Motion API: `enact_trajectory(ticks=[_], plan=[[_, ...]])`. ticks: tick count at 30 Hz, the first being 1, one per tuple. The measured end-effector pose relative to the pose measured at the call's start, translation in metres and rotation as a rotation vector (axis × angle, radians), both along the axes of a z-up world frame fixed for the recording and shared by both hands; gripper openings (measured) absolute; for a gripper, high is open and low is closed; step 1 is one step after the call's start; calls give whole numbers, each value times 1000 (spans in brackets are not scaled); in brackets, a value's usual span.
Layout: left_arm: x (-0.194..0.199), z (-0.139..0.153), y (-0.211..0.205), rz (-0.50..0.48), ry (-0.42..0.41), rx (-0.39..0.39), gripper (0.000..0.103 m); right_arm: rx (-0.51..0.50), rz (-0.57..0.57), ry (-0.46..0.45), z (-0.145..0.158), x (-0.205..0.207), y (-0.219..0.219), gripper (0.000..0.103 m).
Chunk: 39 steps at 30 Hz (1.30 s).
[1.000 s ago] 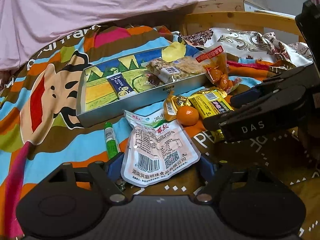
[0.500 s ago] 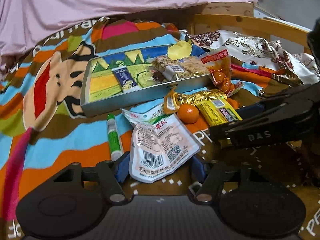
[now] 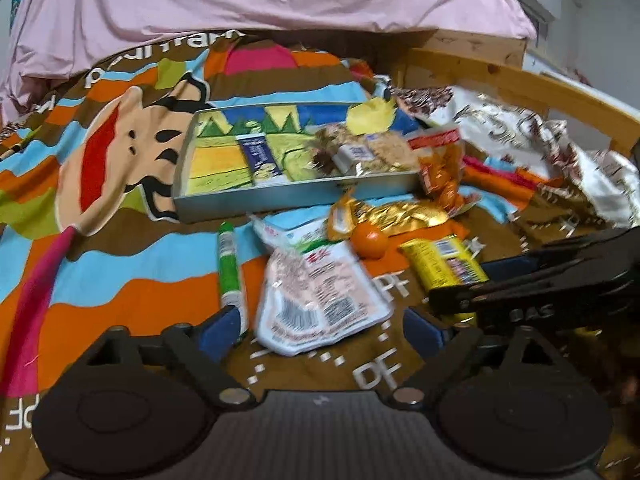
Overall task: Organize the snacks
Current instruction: 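Move left tool toward white spicy-strip packet while right tool approaches yellow packet, then grasp the white spicy-strip packet with left tool while right tool grasps yellow packet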
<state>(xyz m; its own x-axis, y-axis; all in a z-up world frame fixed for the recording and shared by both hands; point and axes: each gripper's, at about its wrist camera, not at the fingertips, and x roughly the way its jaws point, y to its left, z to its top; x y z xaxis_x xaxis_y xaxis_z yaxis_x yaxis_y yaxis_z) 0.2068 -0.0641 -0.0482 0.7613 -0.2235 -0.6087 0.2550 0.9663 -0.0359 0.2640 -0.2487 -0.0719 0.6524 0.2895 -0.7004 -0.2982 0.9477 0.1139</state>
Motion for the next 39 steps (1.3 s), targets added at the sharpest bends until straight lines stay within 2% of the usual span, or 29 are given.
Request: enact_trajectory(ticks=[3,7,11,14,17,20,22,28,36,37,39], plan=[[9,5,-2,5,1,-39,100,-35,26,-3,-1,4,3,61],[39,4,-4,23,53,-48,100,-69,51,-25,-6,5,9,65],[70,-3,-9,20,142,-35,100,-112,82,-44,-9,5,16,68],[89,-11,-9,22,226,-61,100,-125,89,-48,-9,6,17,69],[99,-19,-10,59,273,-27,93,-127,90,-49,-9,7,18,69],[96,-21,-12,51,264,-14,86,-134,89,-50,-10,6,19,69],[91,-20,-14,37,252,4,75,-137,90,-52,-10,6,21,69],[75,-14,-7,42,253,-24,65,-111,93,-32,-7,-1,17,61],[36,-8,1,6,291,-34,65,-134,135,-24,-4,-21,17,61],[33,-8,2,4,295,-37,65,-145,138,-29,-4,-22,18,62],[29,-9,3,8,295,-42,66,-159,139,-33,-7,-23,21,75]])
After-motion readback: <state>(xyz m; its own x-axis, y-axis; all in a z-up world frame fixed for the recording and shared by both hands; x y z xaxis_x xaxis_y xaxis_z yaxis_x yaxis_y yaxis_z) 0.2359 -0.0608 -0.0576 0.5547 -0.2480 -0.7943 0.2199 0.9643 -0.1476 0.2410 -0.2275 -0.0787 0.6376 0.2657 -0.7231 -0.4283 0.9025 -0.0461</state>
